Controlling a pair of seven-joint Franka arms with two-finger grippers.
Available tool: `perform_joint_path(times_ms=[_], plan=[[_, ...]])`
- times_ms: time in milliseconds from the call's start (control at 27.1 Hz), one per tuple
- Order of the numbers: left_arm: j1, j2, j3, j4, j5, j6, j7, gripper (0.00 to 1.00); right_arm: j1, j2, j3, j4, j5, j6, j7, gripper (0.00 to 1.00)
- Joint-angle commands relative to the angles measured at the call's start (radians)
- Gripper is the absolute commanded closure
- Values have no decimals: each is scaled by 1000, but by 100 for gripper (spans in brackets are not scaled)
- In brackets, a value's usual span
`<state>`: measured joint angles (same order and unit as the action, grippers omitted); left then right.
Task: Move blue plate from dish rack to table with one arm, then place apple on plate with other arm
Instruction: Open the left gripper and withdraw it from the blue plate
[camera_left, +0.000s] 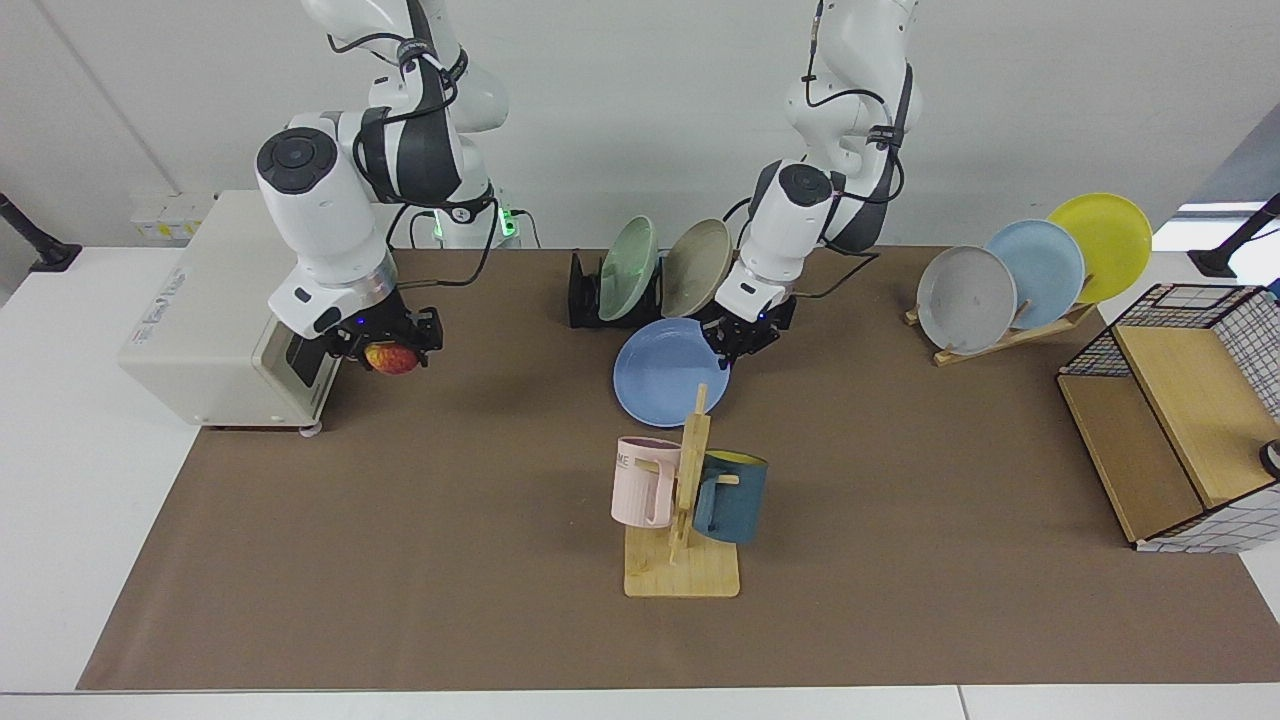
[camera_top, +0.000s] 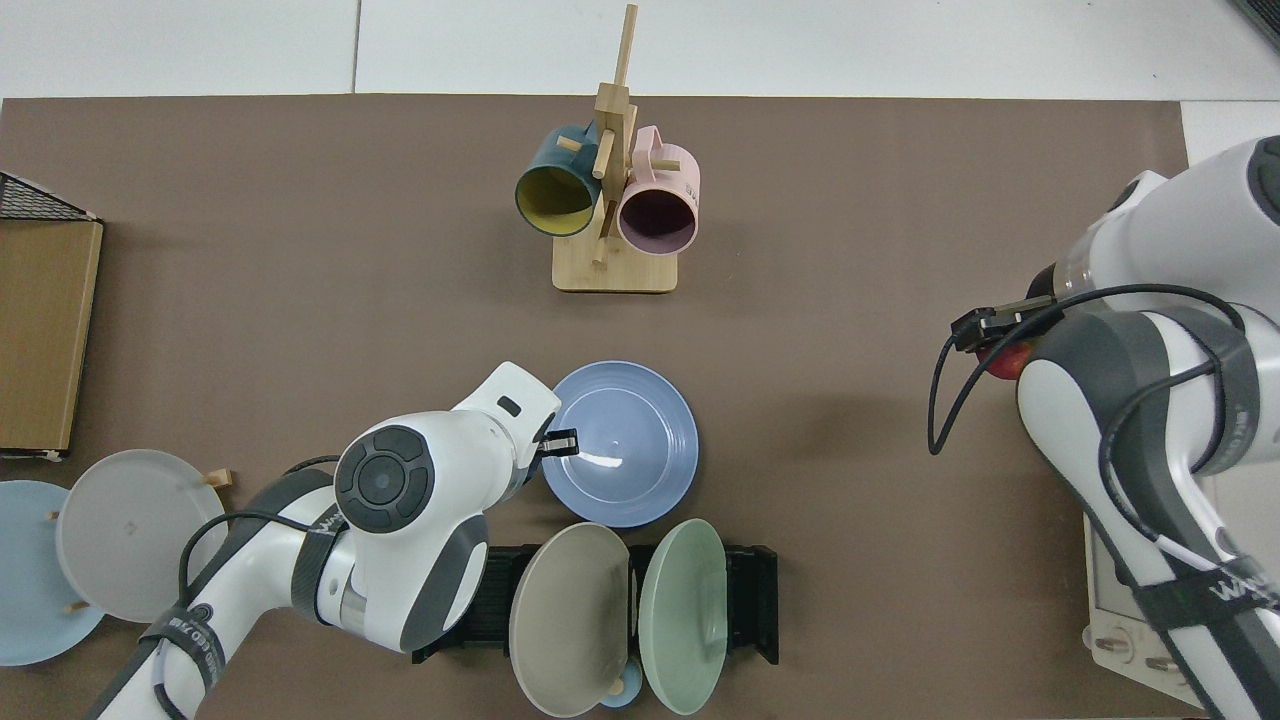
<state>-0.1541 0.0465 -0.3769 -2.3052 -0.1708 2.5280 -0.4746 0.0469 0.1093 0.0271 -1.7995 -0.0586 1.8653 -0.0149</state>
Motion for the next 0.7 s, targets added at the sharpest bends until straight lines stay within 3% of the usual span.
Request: perform_joint_path(times_ms=[0,74,148,443,664], plan=[[-9,-2,10,-17,-16,26,-6,40,-1,-8,2,-4,3,-11,21,100],[-4,3,10,-14,-16,26,-7,29,-1,-13,2,-6,3,-9,23,100],[-1,10,10,-7,-15,26,-4,27,-1,-13,2,-8,5,-9,23,100],[22,29,38,70,-1,-29,2,2,1,-16,2,-15,3,-9,21,100],[39,-14,90,150,109,-210,-3,1,33,-17,2,-21,5,-5,33,100]])
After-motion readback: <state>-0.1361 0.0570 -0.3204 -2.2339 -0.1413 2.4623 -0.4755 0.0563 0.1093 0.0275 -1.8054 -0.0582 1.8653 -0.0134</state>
